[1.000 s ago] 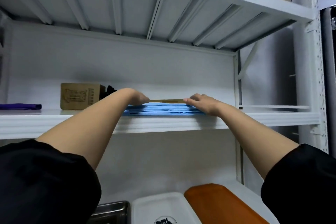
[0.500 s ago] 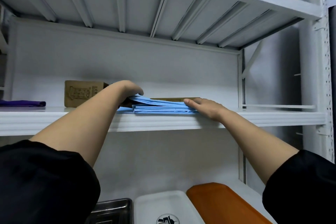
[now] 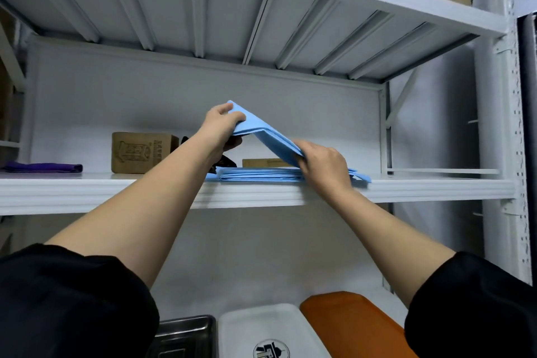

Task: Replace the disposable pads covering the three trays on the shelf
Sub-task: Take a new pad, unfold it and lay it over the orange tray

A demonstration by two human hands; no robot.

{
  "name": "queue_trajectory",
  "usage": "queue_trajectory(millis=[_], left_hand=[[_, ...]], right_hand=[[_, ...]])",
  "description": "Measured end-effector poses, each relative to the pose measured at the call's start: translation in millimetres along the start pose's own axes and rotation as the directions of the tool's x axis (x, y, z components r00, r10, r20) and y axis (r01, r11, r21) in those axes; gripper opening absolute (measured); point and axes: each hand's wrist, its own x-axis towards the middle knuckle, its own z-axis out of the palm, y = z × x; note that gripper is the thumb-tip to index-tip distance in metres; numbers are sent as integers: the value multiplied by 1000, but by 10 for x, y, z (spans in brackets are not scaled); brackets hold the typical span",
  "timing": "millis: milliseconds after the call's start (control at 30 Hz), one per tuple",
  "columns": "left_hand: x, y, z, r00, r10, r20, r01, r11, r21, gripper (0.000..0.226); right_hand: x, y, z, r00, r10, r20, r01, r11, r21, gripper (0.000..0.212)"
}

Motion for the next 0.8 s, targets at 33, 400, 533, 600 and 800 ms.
queue_trajectory(millis=[33, 400, 533, 600, 800], left_hand=[[-26, 9, -22, 999, -47, -1, 47, 997, -62, 53], [-322, -189, -330, 957, -212, 200, 162, 958, 237, 29], [-635, -317, -212, 980, 9, 198, -66, 957, 282, 31], [-780, -403, -161, 979, 112, 171, -163, 931, 327, 27], [-1161, -918, -100, 887, 404, 223, -462, 791, 402, 18]], right_hand=[[-16, -31, -12, 995, -18, -100, 10, 997, -74, 34], [-920, -275, 108, 933, -218, -285, 181, 972, -153, 48], [-1328, -304, 239, 984, -44, -170, 33, 997, -67, 63], [-1471, -277, 288, 990, 46, -131, -52, 998, -38, 72], [-1988, -144, 404, 997, 34, -72, -40, 996, -77, 86]])
